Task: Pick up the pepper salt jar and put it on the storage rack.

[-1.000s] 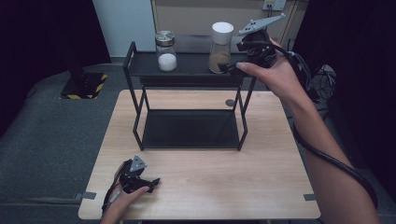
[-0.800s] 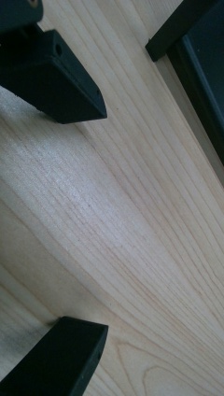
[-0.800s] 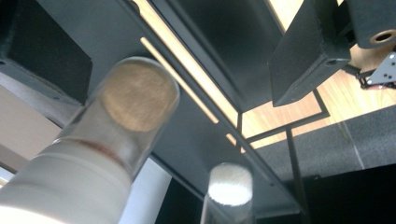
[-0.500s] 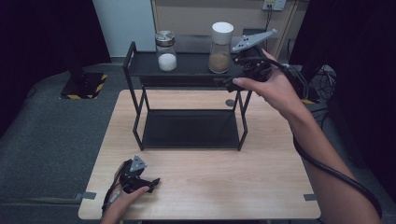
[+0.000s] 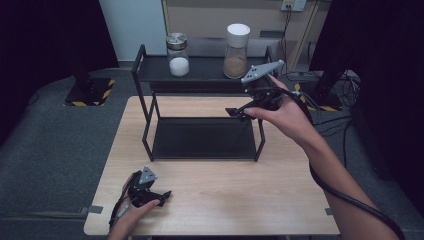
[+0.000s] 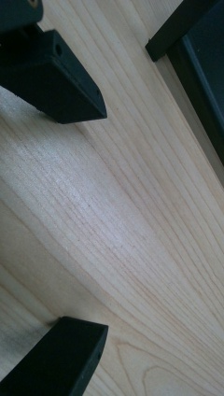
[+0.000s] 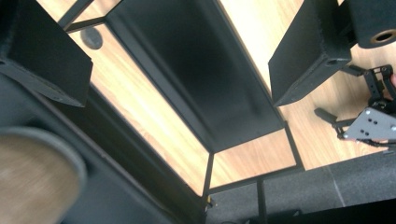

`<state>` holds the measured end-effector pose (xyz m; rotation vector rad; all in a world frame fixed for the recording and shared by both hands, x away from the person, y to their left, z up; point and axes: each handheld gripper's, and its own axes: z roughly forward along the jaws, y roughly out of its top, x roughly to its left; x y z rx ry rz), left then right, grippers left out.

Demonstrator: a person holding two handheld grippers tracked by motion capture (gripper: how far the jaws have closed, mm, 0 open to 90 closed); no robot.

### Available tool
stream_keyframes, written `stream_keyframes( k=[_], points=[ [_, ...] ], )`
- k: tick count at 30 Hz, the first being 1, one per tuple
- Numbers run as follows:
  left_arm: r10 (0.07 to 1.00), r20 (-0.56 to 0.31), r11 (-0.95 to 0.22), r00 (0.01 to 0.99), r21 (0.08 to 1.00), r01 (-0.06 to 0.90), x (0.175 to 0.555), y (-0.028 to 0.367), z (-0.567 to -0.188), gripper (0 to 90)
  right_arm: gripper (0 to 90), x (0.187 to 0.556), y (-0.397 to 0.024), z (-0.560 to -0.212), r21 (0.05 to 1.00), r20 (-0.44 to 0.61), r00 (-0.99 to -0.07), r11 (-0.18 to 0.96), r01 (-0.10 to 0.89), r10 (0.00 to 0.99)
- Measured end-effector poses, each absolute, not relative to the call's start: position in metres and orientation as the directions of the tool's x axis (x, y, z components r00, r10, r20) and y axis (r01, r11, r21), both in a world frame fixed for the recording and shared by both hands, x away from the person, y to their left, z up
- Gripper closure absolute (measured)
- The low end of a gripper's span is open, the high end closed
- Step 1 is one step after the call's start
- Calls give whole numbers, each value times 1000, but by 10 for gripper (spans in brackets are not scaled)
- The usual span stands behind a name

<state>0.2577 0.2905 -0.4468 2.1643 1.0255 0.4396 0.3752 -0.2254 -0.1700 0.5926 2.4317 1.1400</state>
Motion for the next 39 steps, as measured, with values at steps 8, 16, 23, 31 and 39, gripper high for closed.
stream_keyframes(
  k=[8, 16, 23, 31, 39],
  points=[
    [776, 9, -448, 630, 711, 542, 258, 290, -447, 0, 66, 376, -221, -191, 777, -140, -844, 586, 230, 517],
    [776, 11, -450, 630, 710, 541, 258, 290, -447, 0, 65, 378, -219, -212, 761, -117, -846, 594, 260, 520],
    [777, 8, -446, 629, 712, 542, 257, 290, -447, 0, 65, 378, -223, -227, 752, -100, -842, 595, 285, 530],
    [777, 8, -446, 629, 712, 542, 257, 290, -447, 0, 65, 378, -225, -241, 745, -82, -842, 594, 303, 533],
    [777, 8, -446, 629, 712, 542, 257, 290, -447, 0, 65, 378, -227, -255, 741, -65, -842, 591, 319, 535]
  ],
)
